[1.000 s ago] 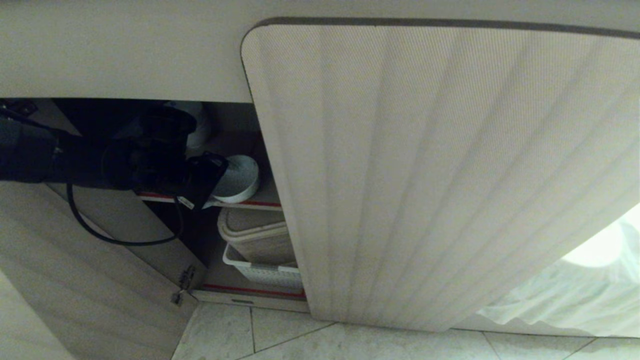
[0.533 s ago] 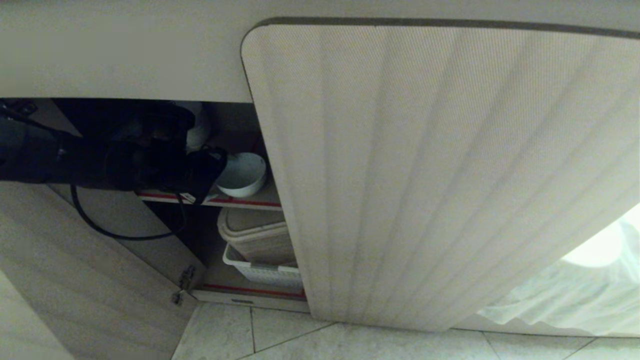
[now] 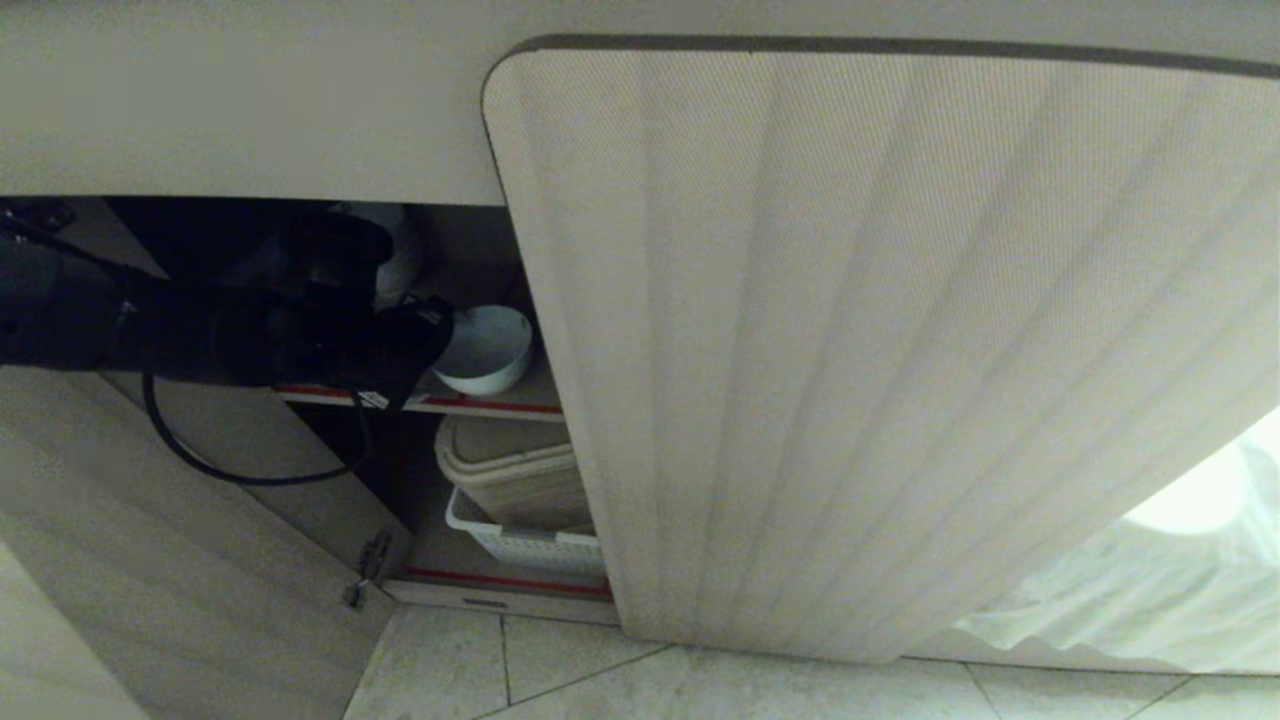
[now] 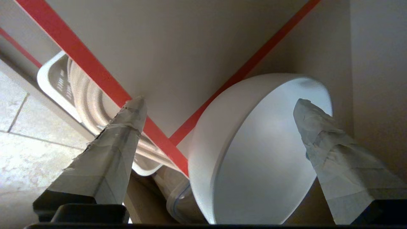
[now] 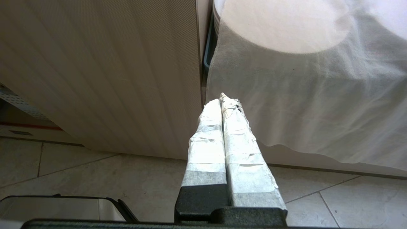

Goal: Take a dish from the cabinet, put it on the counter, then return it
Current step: Put it back into the cabinet

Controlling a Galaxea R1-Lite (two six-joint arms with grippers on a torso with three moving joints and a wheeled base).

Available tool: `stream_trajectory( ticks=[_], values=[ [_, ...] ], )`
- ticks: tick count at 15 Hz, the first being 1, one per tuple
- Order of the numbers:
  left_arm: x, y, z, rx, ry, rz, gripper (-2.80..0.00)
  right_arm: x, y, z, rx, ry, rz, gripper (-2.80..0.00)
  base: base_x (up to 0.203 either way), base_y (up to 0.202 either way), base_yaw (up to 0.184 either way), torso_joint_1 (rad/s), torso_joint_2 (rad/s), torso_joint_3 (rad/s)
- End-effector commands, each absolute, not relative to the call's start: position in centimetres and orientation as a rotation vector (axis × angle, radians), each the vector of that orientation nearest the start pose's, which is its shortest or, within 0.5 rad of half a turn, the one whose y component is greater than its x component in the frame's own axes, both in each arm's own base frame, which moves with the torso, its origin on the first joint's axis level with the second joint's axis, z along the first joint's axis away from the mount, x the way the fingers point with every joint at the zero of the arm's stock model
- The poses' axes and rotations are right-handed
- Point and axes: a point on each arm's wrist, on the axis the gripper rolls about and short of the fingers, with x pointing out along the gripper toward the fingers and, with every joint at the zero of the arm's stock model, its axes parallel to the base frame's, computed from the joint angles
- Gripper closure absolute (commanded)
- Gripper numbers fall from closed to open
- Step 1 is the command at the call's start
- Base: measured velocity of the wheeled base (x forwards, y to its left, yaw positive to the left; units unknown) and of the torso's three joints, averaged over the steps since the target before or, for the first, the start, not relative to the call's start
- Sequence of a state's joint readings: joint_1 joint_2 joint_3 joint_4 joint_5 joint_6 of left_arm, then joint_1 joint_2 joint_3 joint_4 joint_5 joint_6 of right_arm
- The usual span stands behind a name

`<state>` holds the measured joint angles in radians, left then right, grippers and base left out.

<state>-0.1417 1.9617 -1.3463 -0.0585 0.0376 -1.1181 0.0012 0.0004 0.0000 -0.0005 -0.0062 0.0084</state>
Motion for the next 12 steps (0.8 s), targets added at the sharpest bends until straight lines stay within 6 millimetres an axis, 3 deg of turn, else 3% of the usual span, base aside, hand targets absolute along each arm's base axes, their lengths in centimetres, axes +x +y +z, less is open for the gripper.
stream_trajectory(
  ticks=[1,5,12],
  values=[
    [38.2,-5.6,18.0,-1.044,0.499,0.197,-2.80,-2.3,0.0,7.6,0.008,-0.001,-0.005,0.00,0.000,0.000,0.000,0.000,0.00,0.000],
    [37.0,-6.5,16.7,-1.001,0.424,0.117,-2.80,-2.3,0.0,7.6,0.008,0.000,-0.005,0.00,0.000,0.000,0.000,0.000,0.00,0.000],
    [36.4,-7.5,18.2,-0.974,0.341,0.068,-2.80,-2.3,0.0,7.6,0.008,-0.001,-0.005,0.00,0.000,0.000,0.000,0.000,0.00,0.000]
  ],
)
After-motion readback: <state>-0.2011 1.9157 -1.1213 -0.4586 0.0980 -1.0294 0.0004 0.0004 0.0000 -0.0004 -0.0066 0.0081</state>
